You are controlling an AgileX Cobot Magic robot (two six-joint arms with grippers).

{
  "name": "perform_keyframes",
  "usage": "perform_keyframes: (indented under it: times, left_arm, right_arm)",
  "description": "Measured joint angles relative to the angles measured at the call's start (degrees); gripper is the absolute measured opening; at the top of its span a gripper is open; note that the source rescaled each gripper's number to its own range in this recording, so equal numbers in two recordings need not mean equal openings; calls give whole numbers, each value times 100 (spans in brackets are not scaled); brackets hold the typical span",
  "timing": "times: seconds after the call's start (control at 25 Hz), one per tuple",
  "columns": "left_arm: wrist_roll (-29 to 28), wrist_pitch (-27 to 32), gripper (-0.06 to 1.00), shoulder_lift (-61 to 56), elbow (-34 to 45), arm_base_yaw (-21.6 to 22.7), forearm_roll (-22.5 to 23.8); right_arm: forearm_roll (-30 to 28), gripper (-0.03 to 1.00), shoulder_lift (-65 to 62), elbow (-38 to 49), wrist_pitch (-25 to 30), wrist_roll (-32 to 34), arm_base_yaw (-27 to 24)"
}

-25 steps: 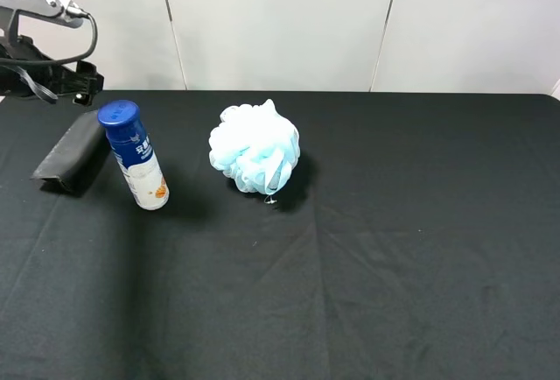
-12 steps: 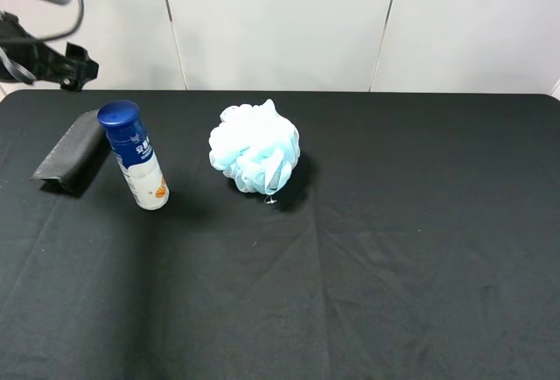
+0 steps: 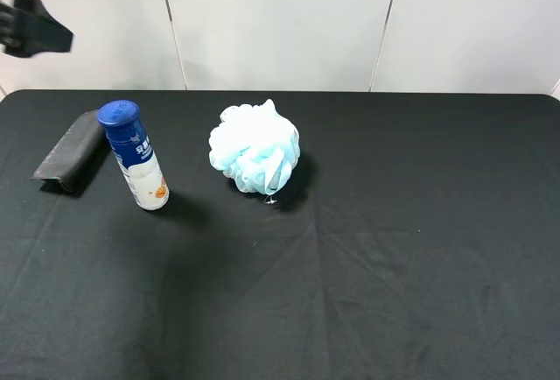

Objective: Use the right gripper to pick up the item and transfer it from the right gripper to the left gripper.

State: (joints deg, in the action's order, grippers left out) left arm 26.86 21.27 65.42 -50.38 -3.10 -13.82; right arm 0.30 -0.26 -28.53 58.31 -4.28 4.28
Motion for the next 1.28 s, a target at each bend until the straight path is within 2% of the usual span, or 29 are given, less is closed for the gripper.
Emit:
perform_keyframes:
  times: [0.16,0.48,0.52,0.68,0.8,1.28]
  left_arm:
    - [-217,633,100,-706,0,0,0]
    - [-1022,1934,100,-1985,0,0,130]
    - [-1022,1934,100,-1985,0,0,130]
    - [-1749,2761,100,-2596,0,0,415]
    - [-2079,3222,100,-3113,0,0,722]
    - [-2385,4126,100,-5140,-6,0,1123]
  right_arm:
    - [0,100,0,0,0,0,0]
    - [0,100,0,0,0,0,0]
    - [0,100,0,0,0,0,0]
    - [0,100,0,0,0,0,0]
    - [0,100,0,0,0,0,0]
    - [0,100,0,0,11,0,0]
